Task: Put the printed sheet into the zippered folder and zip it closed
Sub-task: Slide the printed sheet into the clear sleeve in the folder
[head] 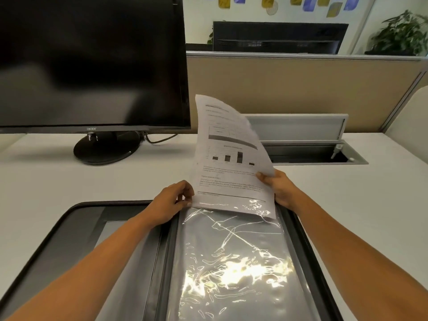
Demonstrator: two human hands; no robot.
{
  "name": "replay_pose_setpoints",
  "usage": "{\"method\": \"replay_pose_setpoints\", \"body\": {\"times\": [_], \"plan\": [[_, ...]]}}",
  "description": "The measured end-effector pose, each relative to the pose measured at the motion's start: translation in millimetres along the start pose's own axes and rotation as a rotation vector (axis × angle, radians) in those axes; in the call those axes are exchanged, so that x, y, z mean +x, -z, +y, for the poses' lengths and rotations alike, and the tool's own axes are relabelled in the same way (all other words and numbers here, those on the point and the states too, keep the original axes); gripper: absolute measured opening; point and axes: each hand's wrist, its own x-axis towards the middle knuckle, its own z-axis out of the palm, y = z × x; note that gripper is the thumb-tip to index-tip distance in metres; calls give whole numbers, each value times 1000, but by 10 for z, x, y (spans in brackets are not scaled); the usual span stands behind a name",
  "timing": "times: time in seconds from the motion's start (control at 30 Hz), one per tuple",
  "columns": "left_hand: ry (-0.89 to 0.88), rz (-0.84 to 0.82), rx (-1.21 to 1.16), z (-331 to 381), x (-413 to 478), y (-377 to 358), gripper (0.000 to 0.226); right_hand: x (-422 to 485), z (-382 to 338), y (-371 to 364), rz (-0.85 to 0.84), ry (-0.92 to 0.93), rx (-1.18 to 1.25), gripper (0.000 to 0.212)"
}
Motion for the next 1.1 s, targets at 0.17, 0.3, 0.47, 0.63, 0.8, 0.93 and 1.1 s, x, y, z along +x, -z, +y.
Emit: {"method": "replay_pose_setpoints", "body": {"times": [0.17, 0.3, 0.47, 0.63, 0.8, 0.93, 1.1], "plan": [[6, 6, -27, -20, -4, 50, 34, 6, -25, -31, -65, -79, -34, 32], [0, 25, -42, -20, -2, 48, 35, 1, -25, -87, -136, -108, -91, 37], [127, 312, -193, -28, 77, 13, 14, -16, -25, -107, -154, -100, -104, 37], [496, 361, -758, 93, 280, -48, 42, -19, -24, -135, -169, -108, -71, 35], [587, 322, -774, 206, 452, -107, 28, -20, 16, -179, -147, -119, -1, 32], [599, 326, -728, 202, 487, -124, 26, 3, 1, -167, -65, -102, 47, 27], [587, 242, -731, 189, 464, -136, 26, 115, -116, -153, 142, -81, 54, 30]]}}
